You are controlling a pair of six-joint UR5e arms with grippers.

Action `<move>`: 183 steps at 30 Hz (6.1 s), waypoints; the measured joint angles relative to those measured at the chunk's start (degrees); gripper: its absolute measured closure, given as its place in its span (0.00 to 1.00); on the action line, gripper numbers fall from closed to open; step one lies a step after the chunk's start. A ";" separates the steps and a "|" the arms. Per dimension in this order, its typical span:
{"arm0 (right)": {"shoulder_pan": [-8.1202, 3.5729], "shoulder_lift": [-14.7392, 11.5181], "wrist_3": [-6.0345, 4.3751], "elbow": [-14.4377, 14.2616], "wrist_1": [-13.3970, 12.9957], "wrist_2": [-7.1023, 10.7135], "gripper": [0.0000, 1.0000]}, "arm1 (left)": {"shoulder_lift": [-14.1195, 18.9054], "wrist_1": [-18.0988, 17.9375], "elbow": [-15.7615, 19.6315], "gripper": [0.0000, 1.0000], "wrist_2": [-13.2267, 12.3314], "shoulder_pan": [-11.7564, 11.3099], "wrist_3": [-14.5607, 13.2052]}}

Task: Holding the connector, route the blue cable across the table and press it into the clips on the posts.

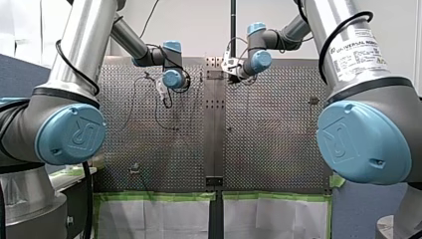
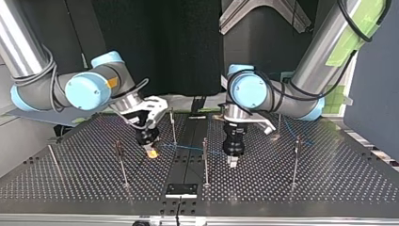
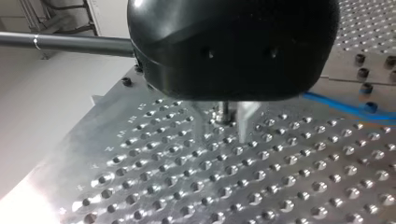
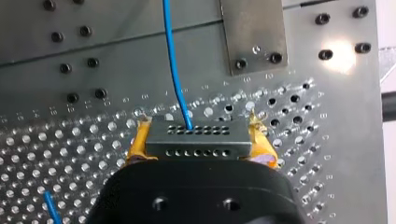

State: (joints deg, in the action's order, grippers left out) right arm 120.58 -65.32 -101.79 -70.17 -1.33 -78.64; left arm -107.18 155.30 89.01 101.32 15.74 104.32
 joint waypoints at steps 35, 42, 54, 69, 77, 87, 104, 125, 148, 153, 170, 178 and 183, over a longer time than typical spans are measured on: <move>-3.09 -0.97 0.00 0.06 0.17 0.10 1.00 | 8.99 12.76 6.00 0.00 -0.94 5.66 -0.59; -3.27 -1.45 0.00 0.06 0.35 0.03 1.00 | 12.33 12.98 7.07 0.00 -0.65 7.11 -1.75; -3.37 -2.11 0.18 0.03 1.06 -0.76 1.00 | 13.07 12.31 4.58 0.00 4.52 12.66 -4.89; -3.09 -3.77 0.31 -0.32 2.66 -0.81 1.00 | 6.14 15.47 -2.50 0.00 10.81 18.85 -6.24; -3.19 -4.27 0.40 -1.67 2.77 -0.89 1.00 | 2.04 16.64 -6.60 0.00 11.48 18.86 -6.23; -3.03 -4.28 0.51 -1.85 2.73 -0.91 1.00 | -0.62 15.39 -11.27 0.00 13.30 17.45 -6.16; -2.99 -4.29 0.53 -1.86 2.64 -0.91 1.00 | -5.75 17.73 -18.59 0.00 11.29 16.82 -6.21; -3.04 -4.29 0.52 -1.85 2.59 -0.95 1.00 | -9.04 17.58 -19.35 0.78 13.30 17.04 -6.06; -2.94 -3.96 0.52 -3.26 2.41 -1.36 1.00 | -8.97 18.35 -16.59 1.00 17.75 17.84 -6.12; -2.77 -3.67 0.70 -4.84 2.29 -1.43 1.00 | -8.97 16.57 -14.59 1.00 17.88 18.56 -5.99; -2.45 -2.73 1.47 -9.88 1.47 -1.81 1.00 | -9.02 8.14 -6.16 1.00 17.57 19.13 -4.70; -2.73 -2.28 1.41 -13.16 -1.20 -1.96 1.00 | -9.04 3.96 -1.96 1.00 17.36 19.64 -4.73; -2.78 -2.06 1.52 -14.40 -2.07 -1.96 1.00 | -9.05 1.50 0.49 1.00 16.52 19.77 -4.75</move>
State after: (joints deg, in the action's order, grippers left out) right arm 117.79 -67.38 -100.27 -84.58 -3.40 -80.60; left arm -116.22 156.80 89.51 117.84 35.51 99.57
